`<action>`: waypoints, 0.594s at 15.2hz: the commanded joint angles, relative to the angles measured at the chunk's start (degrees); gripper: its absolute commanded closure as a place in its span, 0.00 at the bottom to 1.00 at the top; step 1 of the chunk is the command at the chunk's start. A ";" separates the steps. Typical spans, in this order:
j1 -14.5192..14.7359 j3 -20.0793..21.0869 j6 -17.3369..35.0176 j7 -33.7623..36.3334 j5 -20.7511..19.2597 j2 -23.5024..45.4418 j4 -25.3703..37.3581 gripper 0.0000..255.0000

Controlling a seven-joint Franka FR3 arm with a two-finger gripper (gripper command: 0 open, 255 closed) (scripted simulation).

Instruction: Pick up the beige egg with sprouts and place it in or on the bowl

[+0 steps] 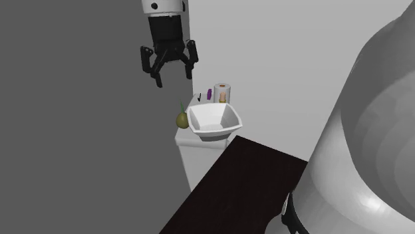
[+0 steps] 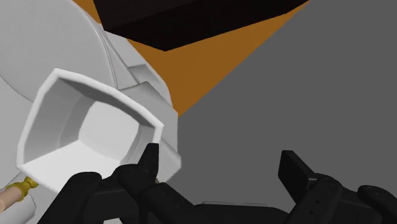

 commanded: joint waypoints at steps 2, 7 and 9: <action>-0.68 -0.95 5.68 0.70 0.41 6.47 2.21 0.00; -1.92 -2.35 13.25 1.10 2.21 17.26 7.30 0.00; -2.52 -2.76 15.76 1.05 3.31 21.55 9.79 0.00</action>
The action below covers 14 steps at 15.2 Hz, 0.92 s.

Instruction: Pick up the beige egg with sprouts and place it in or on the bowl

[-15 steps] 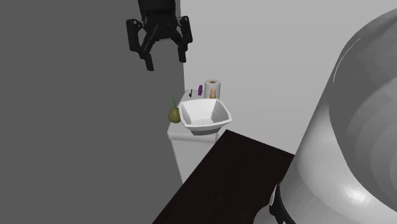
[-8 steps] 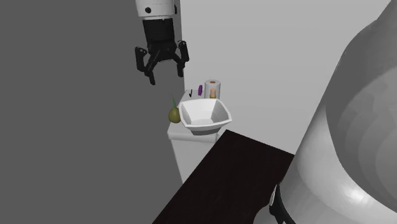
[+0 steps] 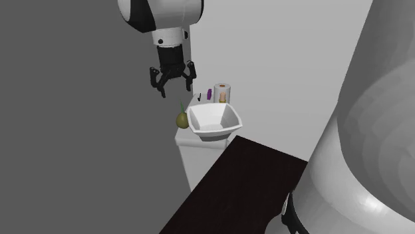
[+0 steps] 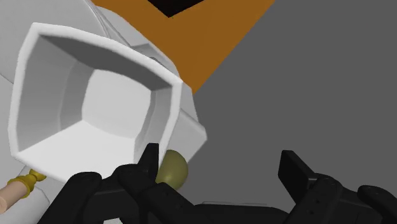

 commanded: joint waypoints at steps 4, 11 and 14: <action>-1.84 -0.49 5.17 -0.13 3.11 10.67 7.33 0.00; -7.40 1.47 9.58 0.95 5.71 24.75 19.65 0.00; -9.63 2.48 10.33 2.00 5.62 29.19 24.29 0.00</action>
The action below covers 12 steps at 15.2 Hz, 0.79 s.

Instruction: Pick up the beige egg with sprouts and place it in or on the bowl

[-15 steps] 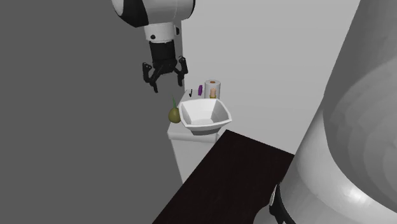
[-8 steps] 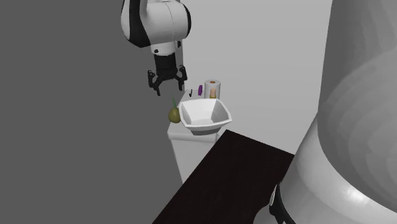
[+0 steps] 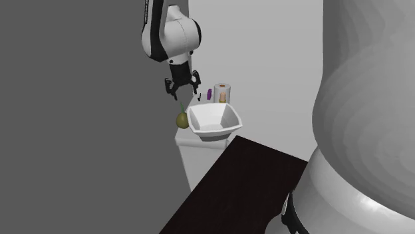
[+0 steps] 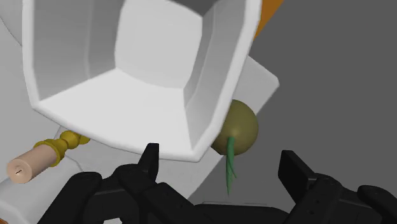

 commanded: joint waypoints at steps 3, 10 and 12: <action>-6.07 6.20 7.64 4.14 3.21 6.43 2.95 0.00; -6.26 6.25 9.45 4.00 3.43 9.81 4.51 0.00; -6.21 6.21 9.45 3.95 3.50 9.81 4.51 0.00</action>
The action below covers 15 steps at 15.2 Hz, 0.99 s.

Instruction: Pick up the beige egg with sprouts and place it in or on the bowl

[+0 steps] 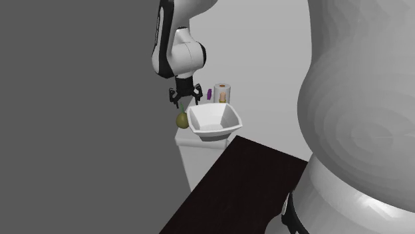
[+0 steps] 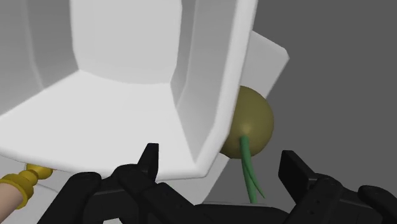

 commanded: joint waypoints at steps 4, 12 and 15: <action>0.79 0.99 1.01 -0.02 0.23 0.59 0.43 1.00; 0.85 0.98 1.02 0.08 0.24 0.94 0.79 1.00; 0.46 1.42 0.13 0.51 -0.48 -0.86 -0.15 1.00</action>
